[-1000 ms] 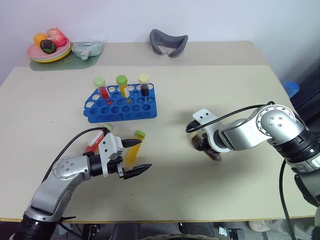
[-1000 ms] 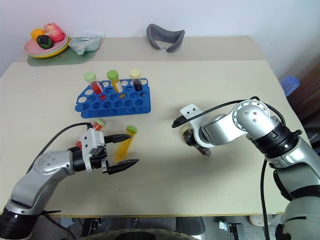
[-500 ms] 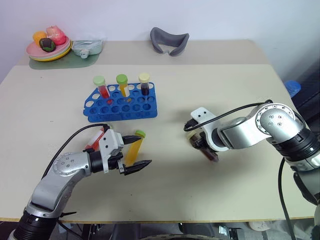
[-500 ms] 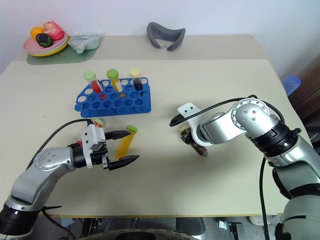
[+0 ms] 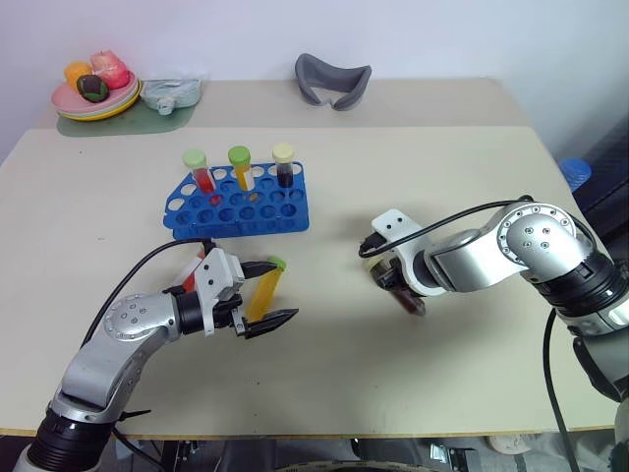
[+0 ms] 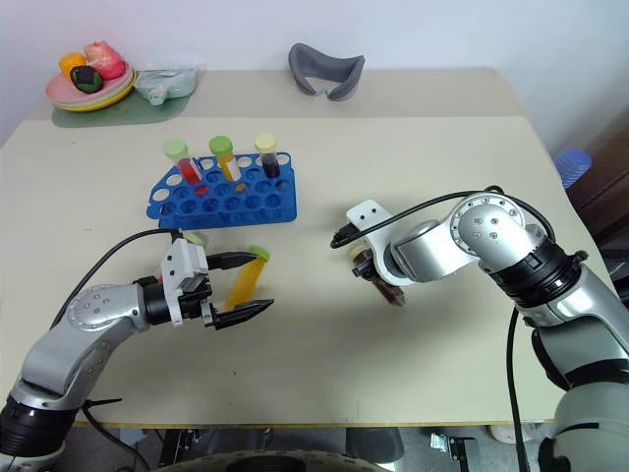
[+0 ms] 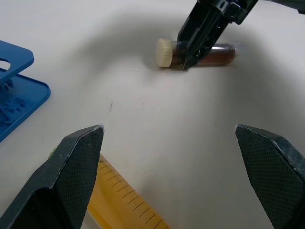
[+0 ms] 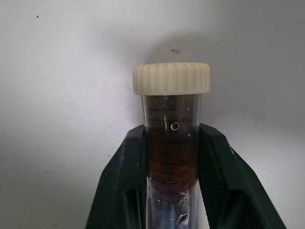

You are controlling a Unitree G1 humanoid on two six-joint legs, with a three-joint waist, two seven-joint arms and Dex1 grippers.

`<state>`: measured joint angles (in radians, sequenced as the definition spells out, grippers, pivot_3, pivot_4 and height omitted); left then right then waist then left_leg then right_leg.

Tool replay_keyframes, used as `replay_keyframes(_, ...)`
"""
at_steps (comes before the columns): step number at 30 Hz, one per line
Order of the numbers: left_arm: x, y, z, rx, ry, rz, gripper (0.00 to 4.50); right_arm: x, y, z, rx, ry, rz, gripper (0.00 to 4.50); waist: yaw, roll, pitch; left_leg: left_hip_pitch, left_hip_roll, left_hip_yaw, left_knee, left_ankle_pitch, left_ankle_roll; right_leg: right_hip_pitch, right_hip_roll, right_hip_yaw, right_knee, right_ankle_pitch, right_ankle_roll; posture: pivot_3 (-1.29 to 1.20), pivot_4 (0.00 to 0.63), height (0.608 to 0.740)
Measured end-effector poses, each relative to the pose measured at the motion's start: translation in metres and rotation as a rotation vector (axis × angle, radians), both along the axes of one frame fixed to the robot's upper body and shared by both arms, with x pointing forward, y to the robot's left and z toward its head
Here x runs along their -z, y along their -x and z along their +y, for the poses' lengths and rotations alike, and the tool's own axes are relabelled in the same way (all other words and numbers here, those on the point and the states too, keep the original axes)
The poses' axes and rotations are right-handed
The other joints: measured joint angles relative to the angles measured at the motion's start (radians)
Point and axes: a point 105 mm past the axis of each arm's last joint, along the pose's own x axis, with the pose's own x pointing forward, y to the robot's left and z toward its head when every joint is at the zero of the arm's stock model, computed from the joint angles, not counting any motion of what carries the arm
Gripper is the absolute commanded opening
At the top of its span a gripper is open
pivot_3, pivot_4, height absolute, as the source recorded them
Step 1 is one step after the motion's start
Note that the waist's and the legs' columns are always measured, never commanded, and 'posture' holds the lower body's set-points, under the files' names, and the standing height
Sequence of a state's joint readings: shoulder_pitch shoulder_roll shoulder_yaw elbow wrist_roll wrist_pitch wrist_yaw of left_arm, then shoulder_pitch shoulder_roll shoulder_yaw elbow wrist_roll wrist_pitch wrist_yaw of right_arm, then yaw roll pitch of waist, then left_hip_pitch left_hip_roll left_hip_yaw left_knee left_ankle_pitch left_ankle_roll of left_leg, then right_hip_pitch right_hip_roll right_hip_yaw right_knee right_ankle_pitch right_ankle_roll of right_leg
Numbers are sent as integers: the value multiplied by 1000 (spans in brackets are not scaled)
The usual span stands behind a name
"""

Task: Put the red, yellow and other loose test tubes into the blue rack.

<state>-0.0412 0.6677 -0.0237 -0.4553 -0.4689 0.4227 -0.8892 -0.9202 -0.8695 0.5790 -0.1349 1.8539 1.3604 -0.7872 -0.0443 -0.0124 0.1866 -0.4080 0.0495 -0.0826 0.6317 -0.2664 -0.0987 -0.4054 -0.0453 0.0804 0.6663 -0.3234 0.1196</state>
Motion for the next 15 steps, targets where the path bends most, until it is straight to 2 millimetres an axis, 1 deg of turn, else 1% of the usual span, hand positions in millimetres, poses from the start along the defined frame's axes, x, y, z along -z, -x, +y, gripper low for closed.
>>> replay_keyframes(3,0,0,2,-8,-3,2,4500,-4,-1,6,-30,-15,-23,839,-1,0,0,0,0,0,0,0,0,0,0,0,0,0,0,0,150,740)
replay_keyframes(6,-4,-2,9,-42,7,-7,4500,-18,-4,20,-95,-64,-93,839,0,1,0,0,0,0,0,0,0,-1,0,0,1,0,0,0,150,740)
replay_keyframes(7,-7,-4,15,-68,19,-14,4500,-27,-6,26,-129,-93,-150,839,-1,1,0,0,0,0,0,0,0,-1,0,0,1,0,0,0,150,740)
replay_keyframes(9,-14,-8,32,-138,39,-31,4500,-52,-11,41,-205,-171,-297,839,0,1,1,0,0,0,-1,0,0,-1,0,0,1,0,0,0,150,740)
replay_keyframes(11,-20,-12,50,-215,61,-46,4500,-84,-15,59,-293,-301,-486,839,1,1,0,0,0,-1,-1,0,0,-1,0,-1,0,0,0,0,150,740)
replay_keyframes(12,-21,-13,58,-248,72,-46,4500,-95,-17,68,-336,-367,-568,839,1,1,0,0,0,-1,-1,0,0,-1,0,-1,0,0,0,0,150,740)
replay_keyframes(13,-21,-14,63,-270,78,-43,4500,-101,-17,75,-367,-416,-622,839,0,0,0,0,0,0,0,0,0,0,0,-1,0,0,0,0,150,740)
replay_keyframes(15,-20,-15,73,-322,106,-44,4500,-107,-22,91,-421,-538,-710,839,-1,0,0,0,0,0,0,0,0,0,0,-1,0,0,0,0,150,740)
